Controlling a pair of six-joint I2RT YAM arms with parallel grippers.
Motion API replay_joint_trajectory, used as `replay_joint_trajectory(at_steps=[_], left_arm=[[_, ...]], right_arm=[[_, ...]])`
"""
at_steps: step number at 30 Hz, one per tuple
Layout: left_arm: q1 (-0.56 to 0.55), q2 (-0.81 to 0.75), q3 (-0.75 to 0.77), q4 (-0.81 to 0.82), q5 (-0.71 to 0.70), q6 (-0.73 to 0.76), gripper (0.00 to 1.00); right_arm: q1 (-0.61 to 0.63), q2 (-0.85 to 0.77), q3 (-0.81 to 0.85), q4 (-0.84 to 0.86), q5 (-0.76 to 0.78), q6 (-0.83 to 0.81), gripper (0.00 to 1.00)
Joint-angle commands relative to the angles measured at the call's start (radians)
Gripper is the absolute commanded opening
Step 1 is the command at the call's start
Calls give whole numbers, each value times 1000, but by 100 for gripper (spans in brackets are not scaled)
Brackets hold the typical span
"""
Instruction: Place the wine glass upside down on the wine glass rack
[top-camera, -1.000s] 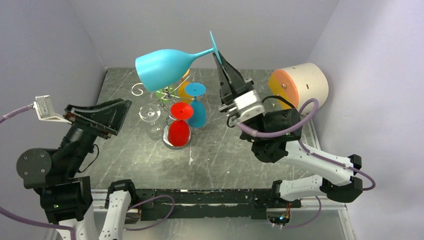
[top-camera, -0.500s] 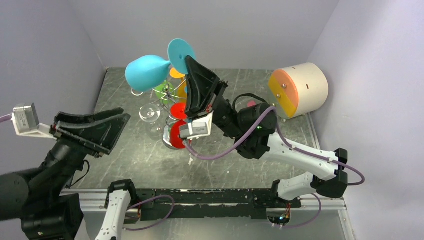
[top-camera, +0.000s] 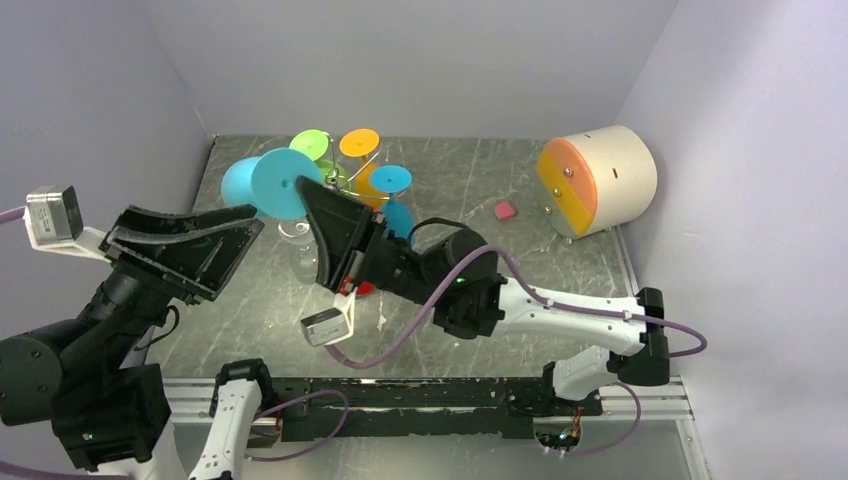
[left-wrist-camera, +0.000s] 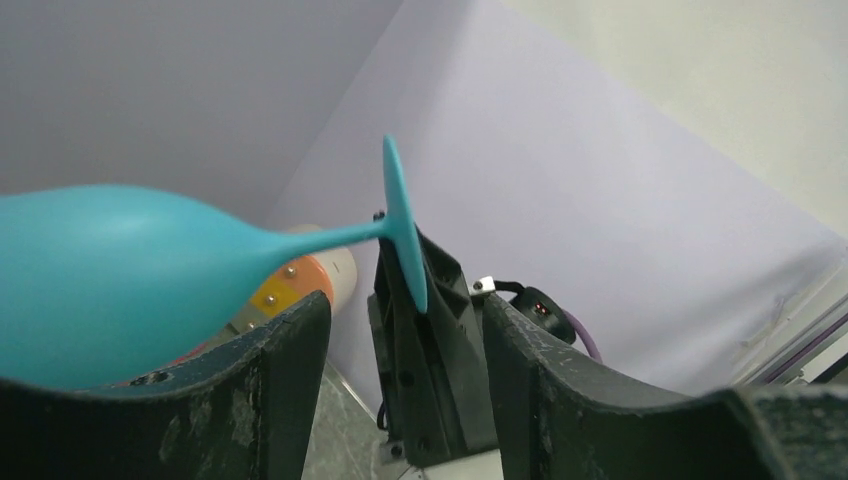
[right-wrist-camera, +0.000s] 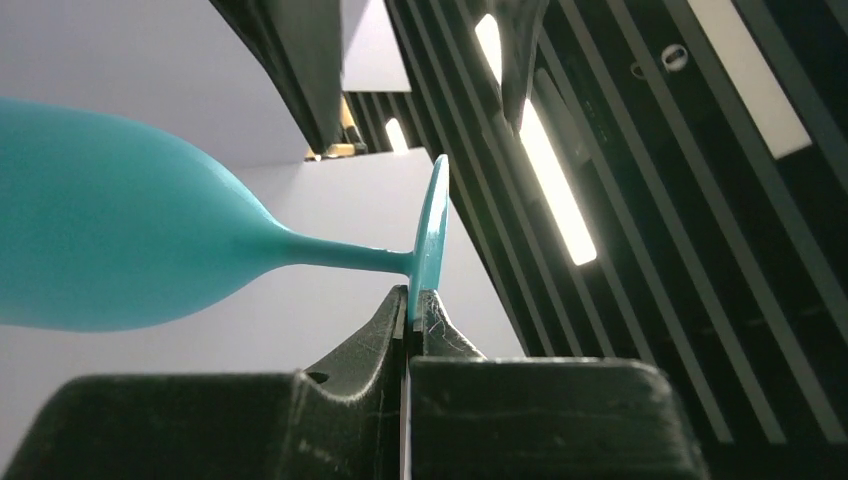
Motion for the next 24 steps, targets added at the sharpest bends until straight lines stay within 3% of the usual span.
replay_joint_trajectory(at_steps=[1, 6, 14, 17, 24], left_arm=[[-4, 10, -31, 40, 32, -12, 62], [-4, 34, 15, -13, 14, 41, 58], [-4, 41, 44, -191, -100, 170, 8], [-4, 31, 26, -184, -115, 177, 7], [-4, 11, -52, -43, -82, 121, 7]], right_arm=[[31, 21, 22, -85, 44, -200, 0], [54, 26, -2, -70, 48, -213, 0], [54, 27, -24, -54, 51, -208, 0], [57, 15, -29, -54, 60, -196, 9], [56, -32, -76, -16, 73, -107, 47]])
